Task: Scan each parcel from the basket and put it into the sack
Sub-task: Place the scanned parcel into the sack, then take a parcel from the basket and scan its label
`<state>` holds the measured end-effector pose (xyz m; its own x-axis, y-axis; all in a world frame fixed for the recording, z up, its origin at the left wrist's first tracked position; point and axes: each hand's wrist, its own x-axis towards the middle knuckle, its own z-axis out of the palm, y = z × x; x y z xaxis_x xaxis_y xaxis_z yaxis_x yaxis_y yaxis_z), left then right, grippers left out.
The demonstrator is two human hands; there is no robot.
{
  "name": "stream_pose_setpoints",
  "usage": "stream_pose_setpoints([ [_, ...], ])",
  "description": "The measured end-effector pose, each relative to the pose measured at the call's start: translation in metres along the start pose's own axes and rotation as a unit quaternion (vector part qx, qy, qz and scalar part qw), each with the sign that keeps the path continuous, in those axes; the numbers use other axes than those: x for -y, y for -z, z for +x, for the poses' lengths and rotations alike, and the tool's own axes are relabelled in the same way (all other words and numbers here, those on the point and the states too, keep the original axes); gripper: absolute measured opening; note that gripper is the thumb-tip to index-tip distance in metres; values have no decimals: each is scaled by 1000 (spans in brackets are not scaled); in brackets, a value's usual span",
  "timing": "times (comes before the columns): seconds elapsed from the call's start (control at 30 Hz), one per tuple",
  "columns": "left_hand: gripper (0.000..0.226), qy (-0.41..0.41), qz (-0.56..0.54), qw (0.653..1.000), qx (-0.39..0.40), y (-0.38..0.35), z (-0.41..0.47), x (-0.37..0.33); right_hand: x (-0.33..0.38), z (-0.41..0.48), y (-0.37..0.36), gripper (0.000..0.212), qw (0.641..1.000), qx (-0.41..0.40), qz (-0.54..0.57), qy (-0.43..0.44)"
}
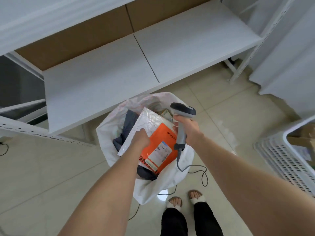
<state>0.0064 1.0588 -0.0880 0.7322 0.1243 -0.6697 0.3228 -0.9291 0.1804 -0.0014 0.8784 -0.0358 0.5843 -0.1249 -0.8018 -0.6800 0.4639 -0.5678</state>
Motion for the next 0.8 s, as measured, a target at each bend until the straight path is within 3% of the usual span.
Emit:
stream_pose_setpoints([
  [0.23,44,-113,-2,992,-57,79,-33,-86,38,-66,21,14,997,18,36,65],
  [0.4,50,-192,36,979,-59,97,-82,-179,75,-121,70,13,990,-25,76,117],
  [0.57,52,-276,55,958,-57,77,-143,-279,102,-171,157,13,973,-79,141,165],
  [0.8,51,-380,105,918,-42,-9,-248,-416,104,-224,314,18,943,-154,229,186],
])
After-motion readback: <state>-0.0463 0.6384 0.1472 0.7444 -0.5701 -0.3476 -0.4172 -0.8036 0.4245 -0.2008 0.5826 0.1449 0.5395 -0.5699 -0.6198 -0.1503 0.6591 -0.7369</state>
